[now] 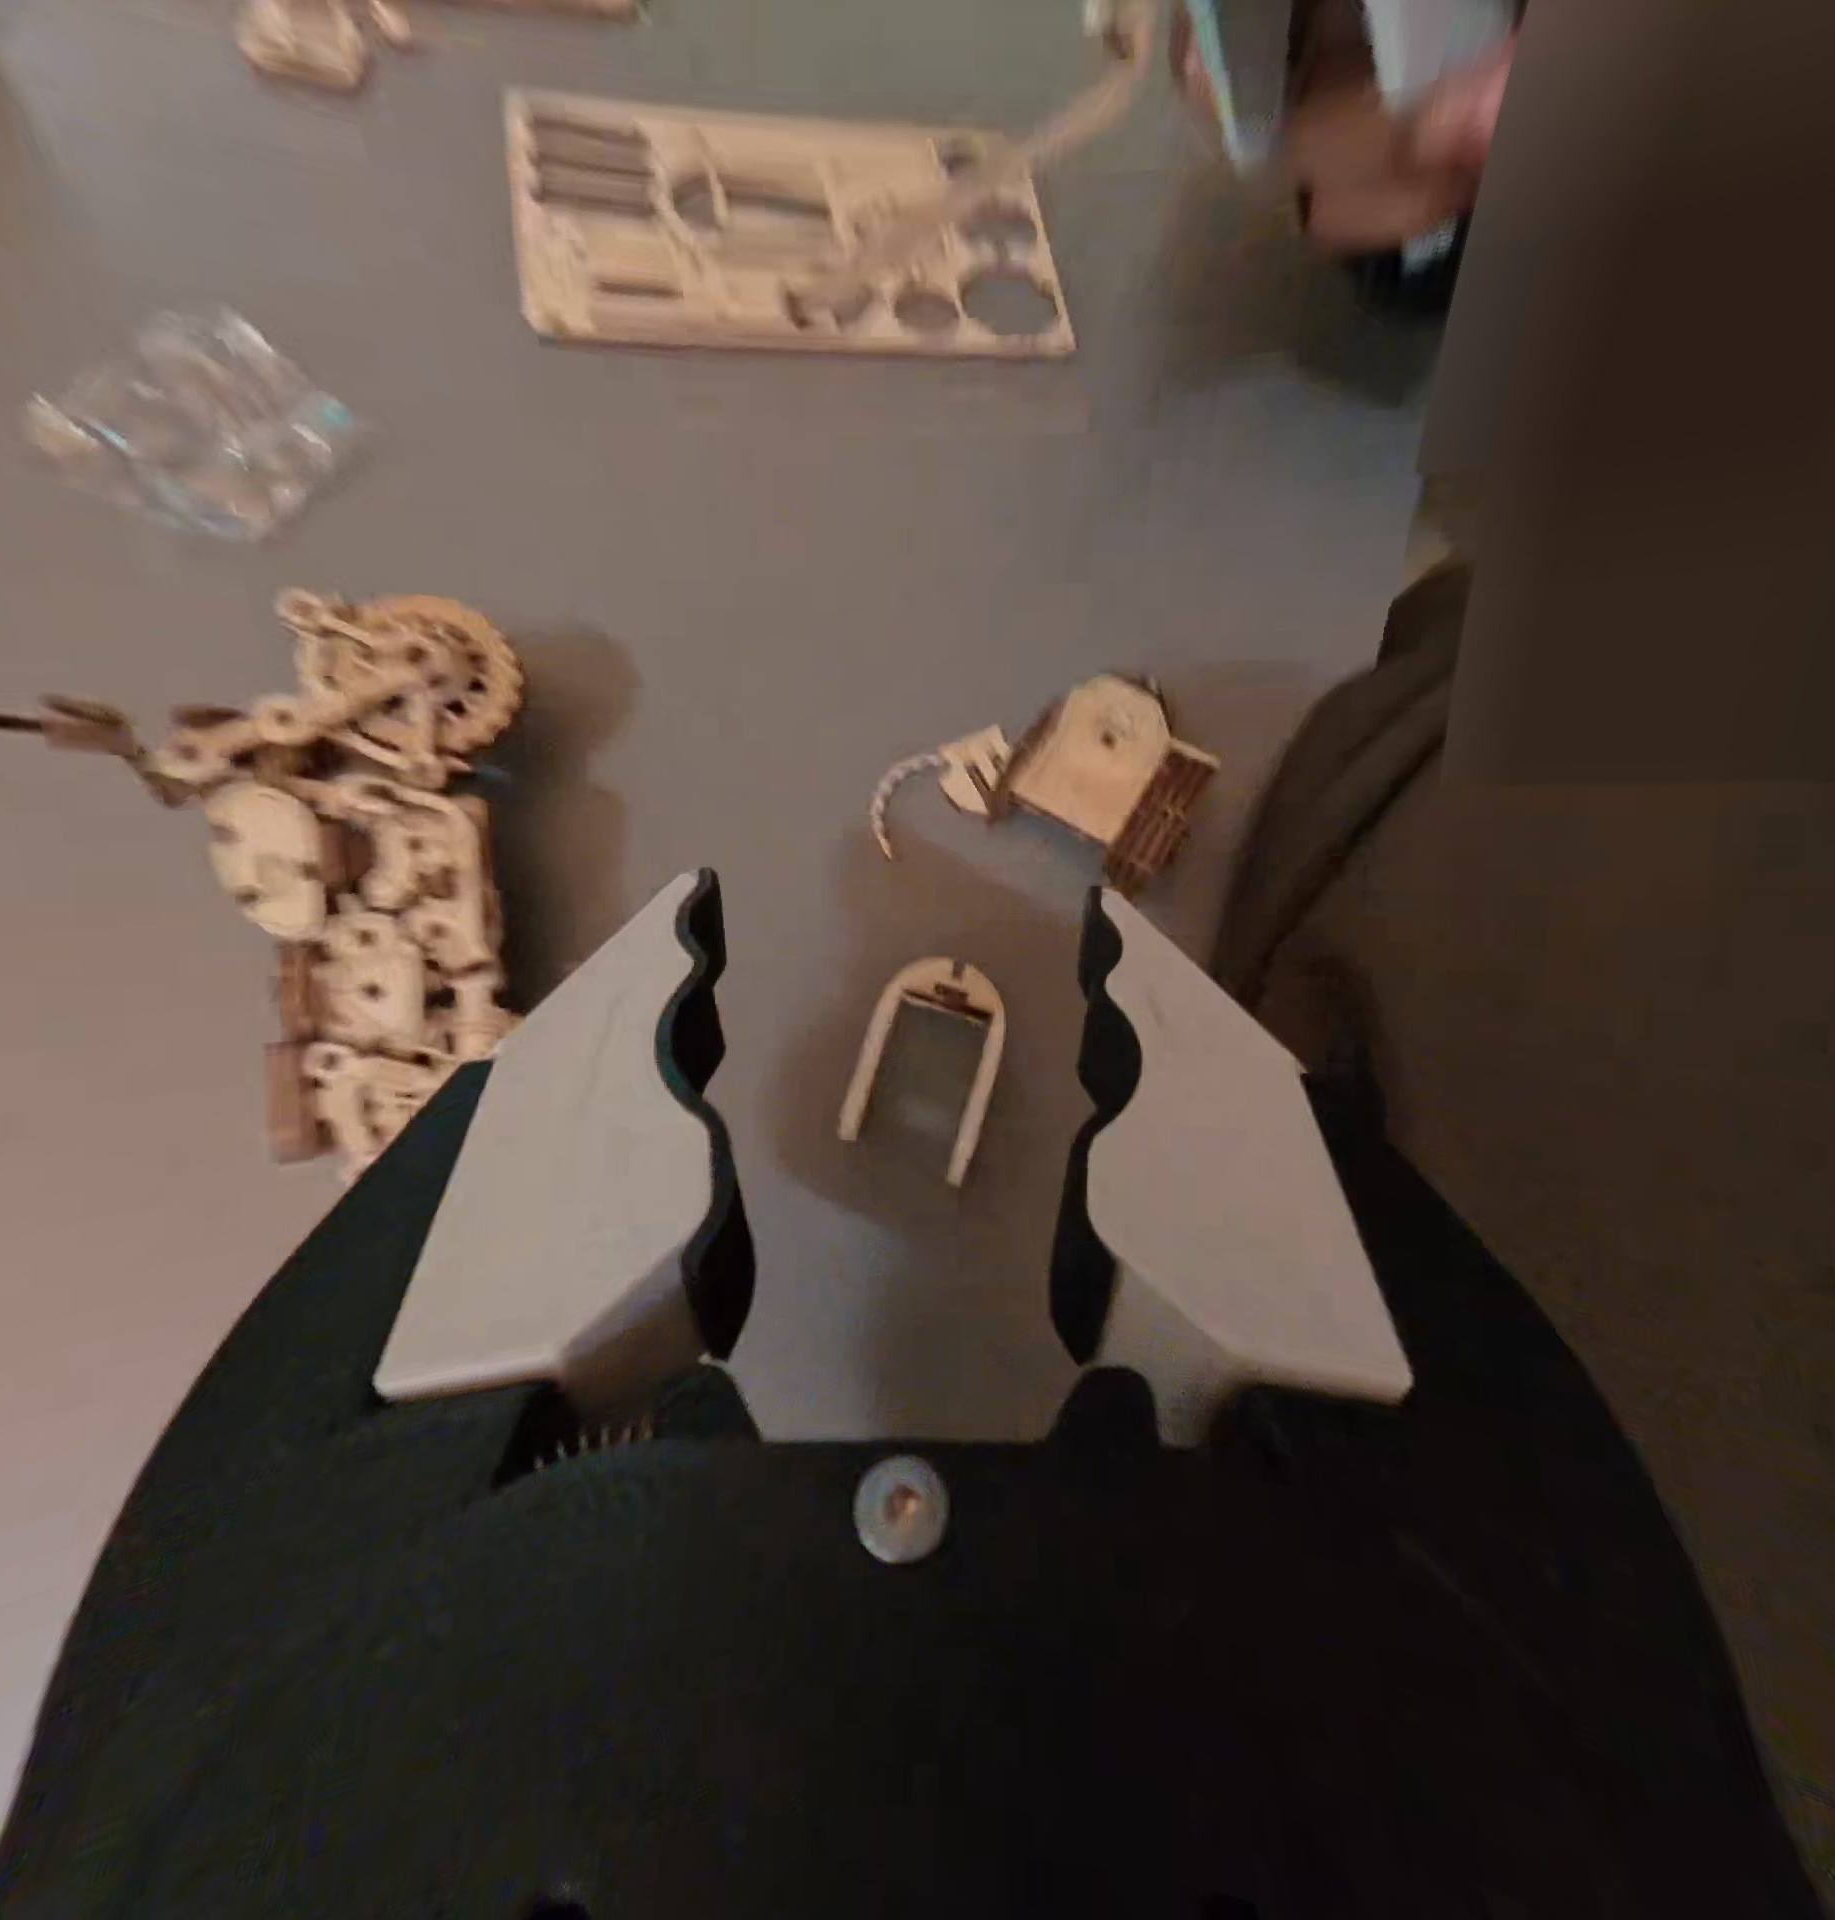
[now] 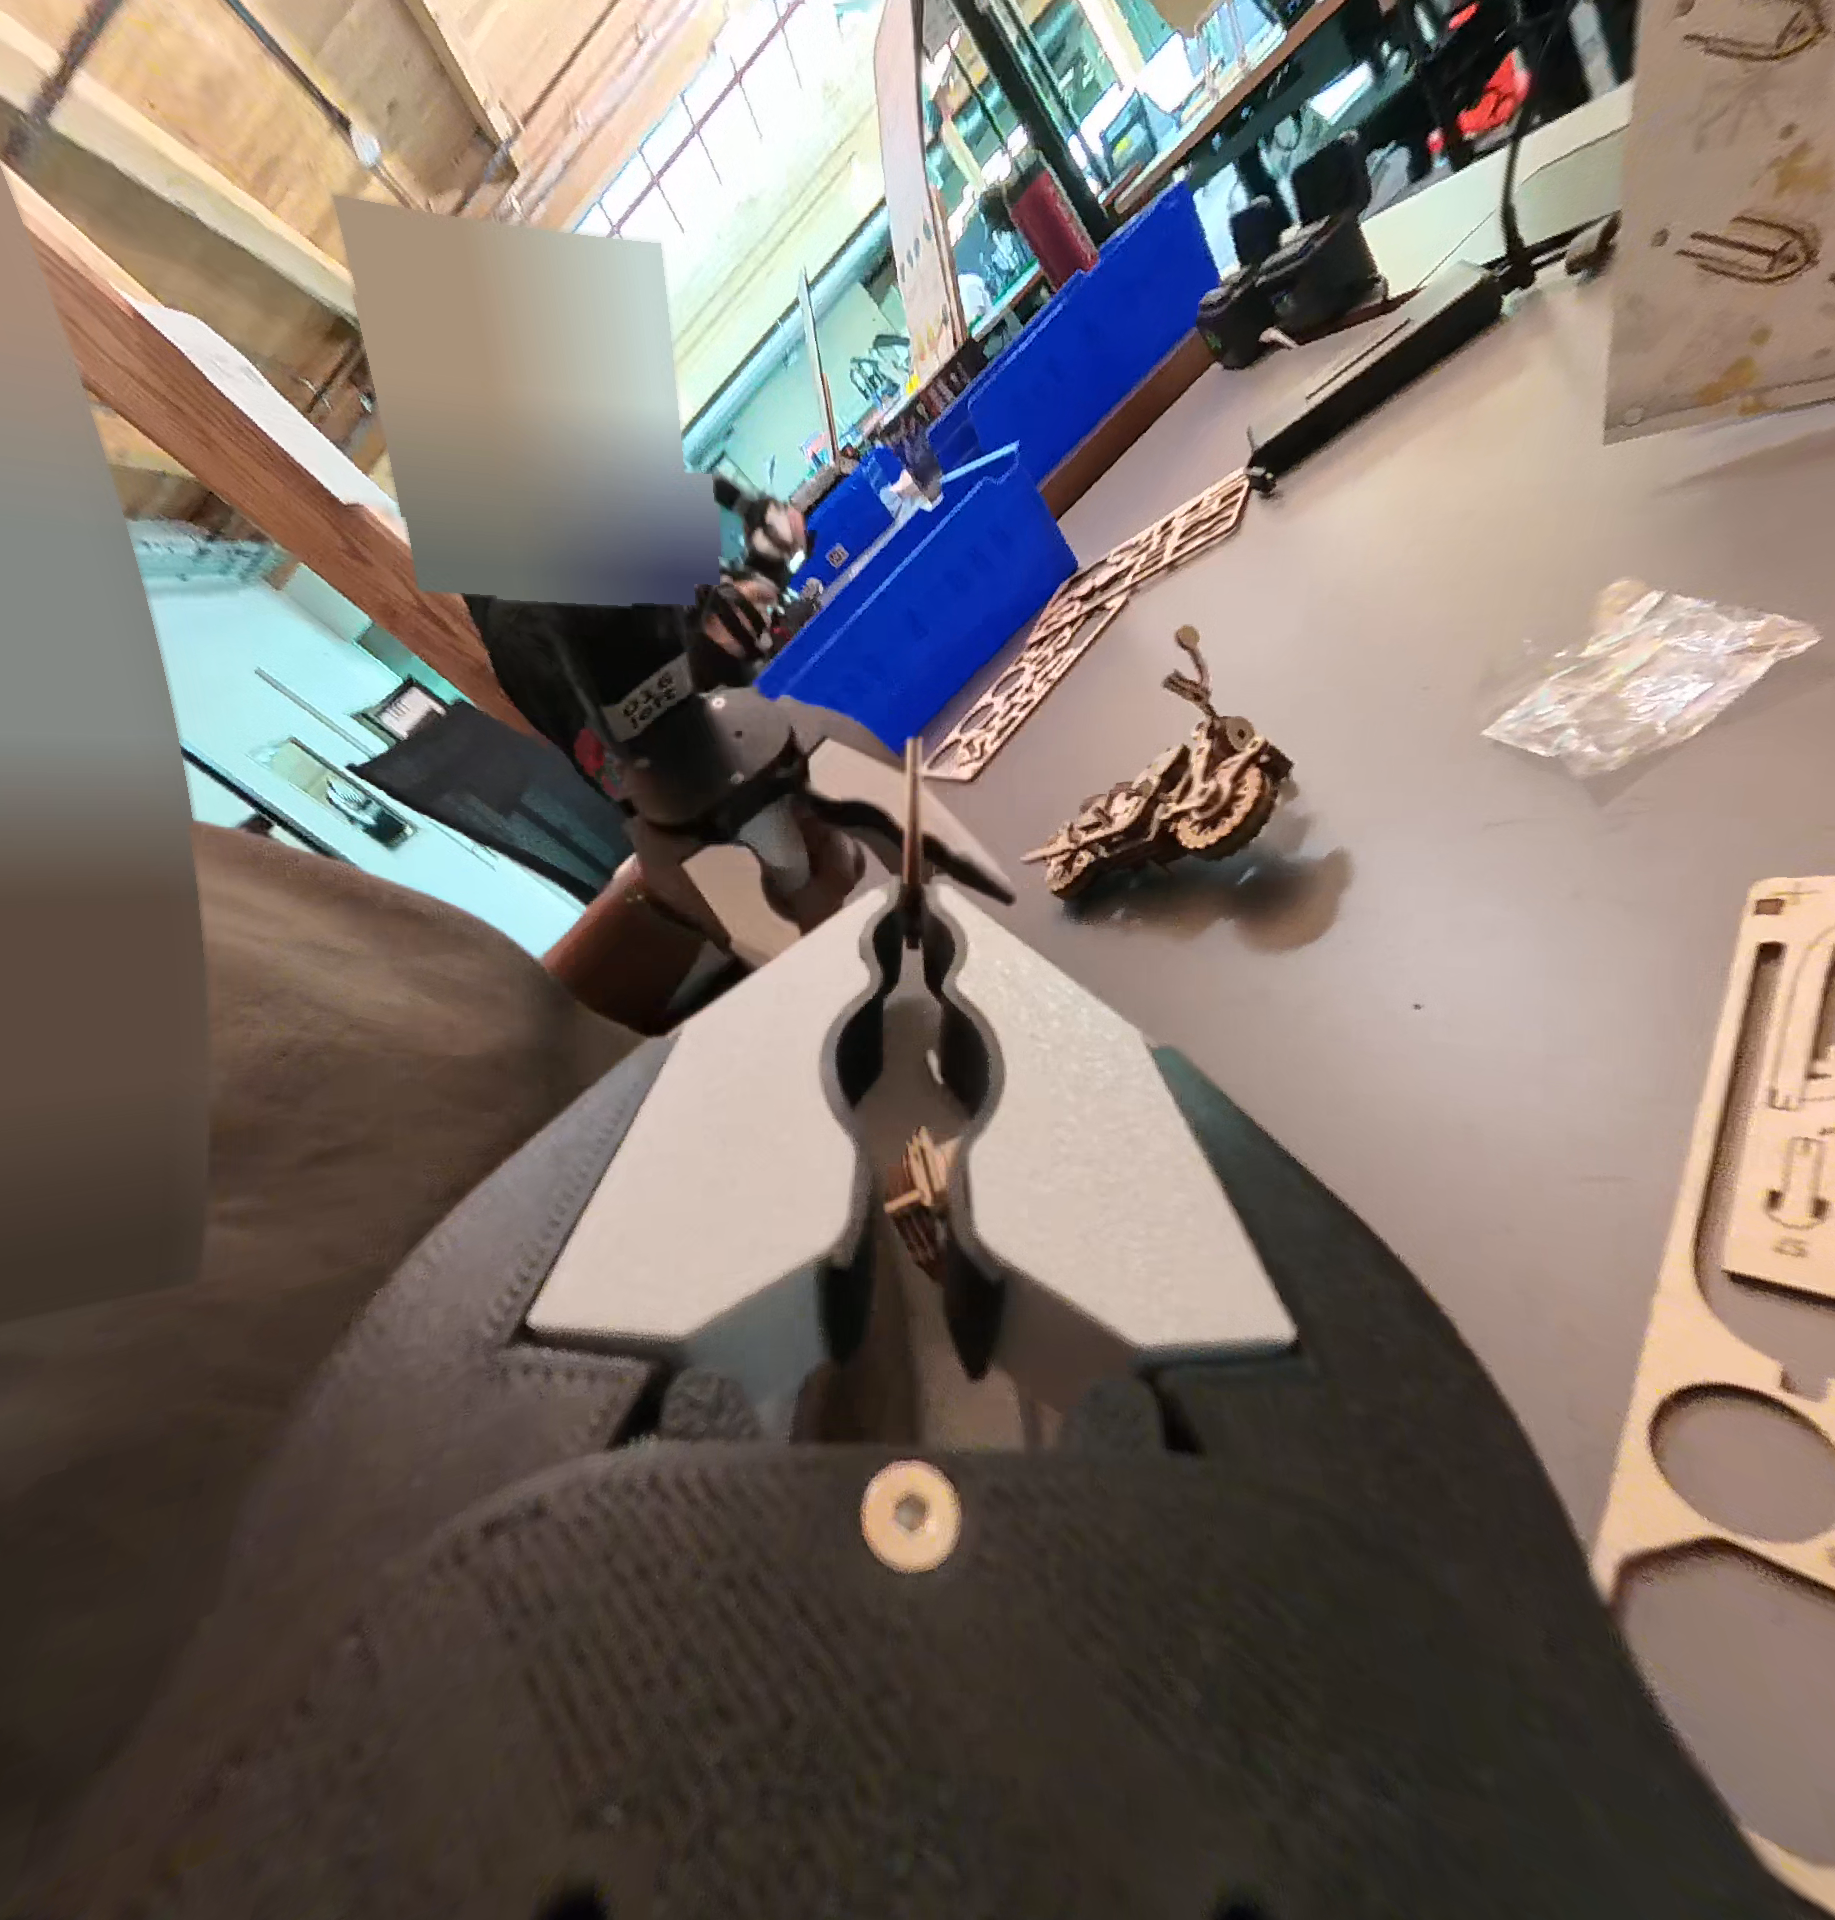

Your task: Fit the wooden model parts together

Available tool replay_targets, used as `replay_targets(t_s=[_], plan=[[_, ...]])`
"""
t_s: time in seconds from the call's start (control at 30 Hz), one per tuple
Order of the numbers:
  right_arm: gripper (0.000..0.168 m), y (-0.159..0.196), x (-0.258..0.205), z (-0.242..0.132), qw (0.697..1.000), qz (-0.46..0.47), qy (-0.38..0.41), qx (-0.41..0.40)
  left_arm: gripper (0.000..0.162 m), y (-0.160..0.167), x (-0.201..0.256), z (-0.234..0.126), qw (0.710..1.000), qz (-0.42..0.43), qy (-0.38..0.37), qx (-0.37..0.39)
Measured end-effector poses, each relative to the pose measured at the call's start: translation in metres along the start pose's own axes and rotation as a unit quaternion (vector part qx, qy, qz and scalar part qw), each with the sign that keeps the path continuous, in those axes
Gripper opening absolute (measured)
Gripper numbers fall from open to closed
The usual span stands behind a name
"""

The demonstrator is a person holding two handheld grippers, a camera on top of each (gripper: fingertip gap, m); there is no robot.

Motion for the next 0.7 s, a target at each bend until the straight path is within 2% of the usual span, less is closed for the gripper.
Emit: replay_targets(t_s=[0.07, 0.2, 0.57, 0.7], plan=[[0.001, 0.002, -0.002, 0.002, 1.0, -0.011, 0.0, -0.013, 0.069, 0.012, 0.007, 0.013, 0.999, -0.001, 0.01, -0.032], [0.0, 0.006, -0.007, 0.005, 0.999, -0.015, -0.013, -0.035, 0.067, 0.029, 0.002, 0.02, 0.994, 0.031, -0.042, -0.097], [0.0, 0.026, -0.008, 0.02, 0.986, -0.085, -0.005, -0.143, 0.056, 0.04, 0.005, 0.019, 0.995, 0.038, -0.03, -0.09], [0.0, 0.03, -0.009, 0.026, 0.979, -0.114, -0.006, -0.169, 0.037, 0.042, 0.009, 0.017, 0.996, 0.035, -0.026, -0.08]])
Point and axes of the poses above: each gripper's, where its closed fingertips meet, z out along the fingers, y out of its underside, x = y × z across the jaws, the point moved 7 cm from there along -z, back along the fingers, and after that the axes turned 7 degrees about y, right-handed, at the moved point
